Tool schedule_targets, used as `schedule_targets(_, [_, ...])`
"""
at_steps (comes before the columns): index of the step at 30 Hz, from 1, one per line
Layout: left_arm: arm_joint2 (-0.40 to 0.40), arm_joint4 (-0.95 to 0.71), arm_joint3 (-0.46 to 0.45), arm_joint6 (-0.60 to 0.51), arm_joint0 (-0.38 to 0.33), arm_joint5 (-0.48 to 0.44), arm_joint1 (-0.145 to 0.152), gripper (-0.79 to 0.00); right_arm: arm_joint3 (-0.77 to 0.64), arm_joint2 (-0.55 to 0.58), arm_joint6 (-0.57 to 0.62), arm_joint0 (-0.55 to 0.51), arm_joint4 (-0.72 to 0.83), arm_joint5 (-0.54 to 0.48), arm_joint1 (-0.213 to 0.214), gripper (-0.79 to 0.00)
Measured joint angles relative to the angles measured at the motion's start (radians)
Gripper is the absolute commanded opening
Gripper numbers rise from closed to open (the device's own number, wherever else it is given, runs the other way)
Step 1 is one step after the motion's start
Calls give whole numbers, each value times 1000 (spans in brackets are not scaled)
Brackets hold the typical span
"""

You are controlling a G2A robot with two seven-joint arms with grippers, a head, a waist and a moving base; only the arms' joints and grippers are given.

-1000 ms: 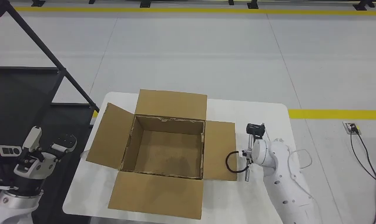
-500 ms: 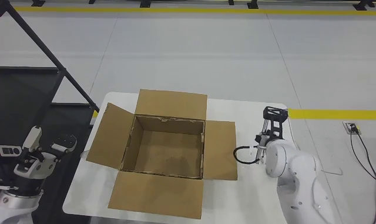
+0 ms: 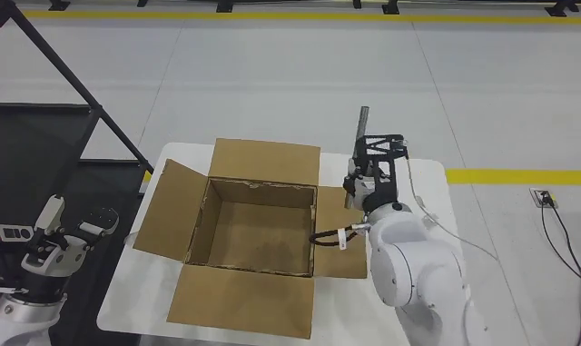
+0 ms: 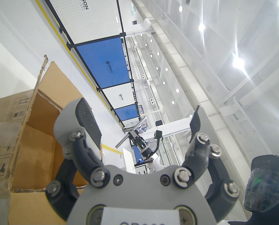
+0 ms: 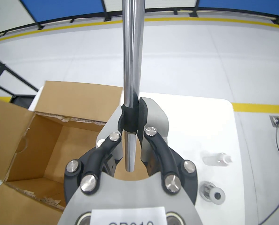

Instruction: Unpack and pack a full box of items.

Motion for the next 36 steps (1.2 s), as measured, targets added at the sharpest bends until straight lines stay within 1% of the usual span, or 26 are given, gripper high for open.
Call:
schedule_targets(3, [0, 0, 0, 0, 0, 0, 0, 0, 73, -72, 3, 66, 71, -47, -17, -785])
schedule_targets(6, [0, 0, 0, 0, 0, 0, 0, 0, 176, -145, 17, 142, 147, -99, -36, -785])
schedule_targets(10, [0, 0, 0, 0, 0, 0, 0, 0, 351, -241, 38, 240, 231, -169, -66, -785])
schedule_targets(16, [0, 0, 0, 0, 0, 0, 0, 0, 610, -350, 55, 347, 346, -240, -115, -785])
schedule_targets(21, [0, 0, 0, 0, 0, 0, 0, 0, 809, -423, 72, 414, 407, -273, -157, -785])
schedule_targets(25, [0, 0, 0, 0, 0, 0, 0, 0, 977, -473, 83, 463, 471, -314, -197, -785])
schedule_targets(28, [0, 0, 0, 0, 0, 0, 0, 0, 1089, -513, 80, 496, 488, -334, -229, -785])
schedule_targets(36, [0, 0, 0, 0, 0, 0, 0, 0, 1316, -583, 36, 564, 512, -343, -312, -785])
